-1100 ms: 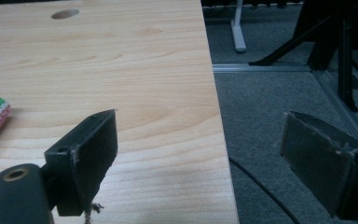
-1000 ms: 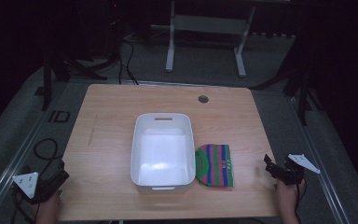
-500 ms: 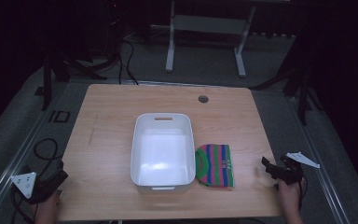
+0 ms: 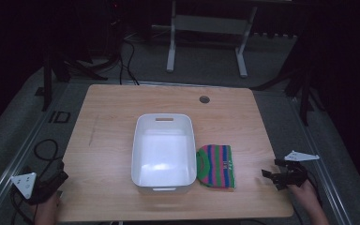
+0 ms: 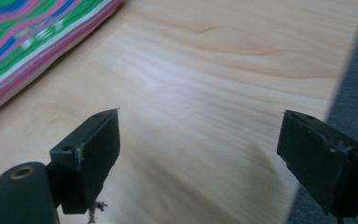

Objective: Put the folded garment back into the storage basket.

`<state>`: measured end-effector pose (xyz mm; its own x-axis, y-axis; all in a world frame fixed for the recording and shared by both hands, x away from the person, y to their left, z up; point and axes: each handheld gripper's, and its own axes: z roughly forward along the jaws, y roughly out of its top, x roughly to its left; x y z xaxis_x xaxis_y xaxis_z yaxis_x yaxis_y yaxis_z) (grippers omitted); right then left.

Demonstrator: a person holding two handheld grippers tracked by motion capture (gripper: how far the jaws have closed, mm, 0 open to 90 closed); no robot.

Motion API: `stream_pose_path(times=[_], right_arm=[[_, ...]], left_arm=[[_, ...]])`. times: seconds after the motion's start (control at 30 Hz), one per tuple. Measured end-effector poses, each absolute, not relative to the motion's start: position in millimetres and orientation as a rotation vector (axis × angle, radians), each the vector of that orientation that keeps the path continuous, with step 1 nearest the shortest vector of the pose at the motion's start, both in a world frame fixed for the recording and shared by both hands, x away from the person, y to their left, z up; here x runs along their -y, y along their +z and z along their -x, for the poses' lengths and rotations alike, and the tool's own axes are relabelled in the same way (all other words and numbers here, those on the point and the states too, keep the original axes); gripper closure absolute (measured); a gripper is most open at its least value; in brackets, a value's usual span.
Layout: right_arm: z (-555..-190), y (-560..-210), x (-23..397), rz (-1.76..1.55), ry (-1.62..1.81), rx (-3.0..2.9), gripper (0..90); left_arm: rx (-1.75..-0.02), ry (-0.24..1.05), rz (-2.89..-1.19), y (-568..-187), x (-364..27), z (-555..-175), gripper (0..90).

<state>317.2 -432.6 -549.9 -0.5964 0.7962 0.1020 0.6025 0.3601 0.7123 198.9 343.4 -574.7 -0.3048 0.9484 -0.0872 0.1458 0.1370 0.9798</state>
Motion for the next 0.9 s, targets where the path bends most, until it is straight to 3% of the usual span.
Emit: stream_pose_path(times=[0.3, 0.9], right_arm=[[-326, -541, 413, -0.95, 0.928, -2.739, 13.2], [-334, -530, 384, -0.687, 0.747, -3.013, 13.9]], left_arm=[[-1.603, 1.243, -1.088, -575, -344, -199, 1.4], [-1.597, 1.234, -1.094, -575, -345, -199, 1.4]])
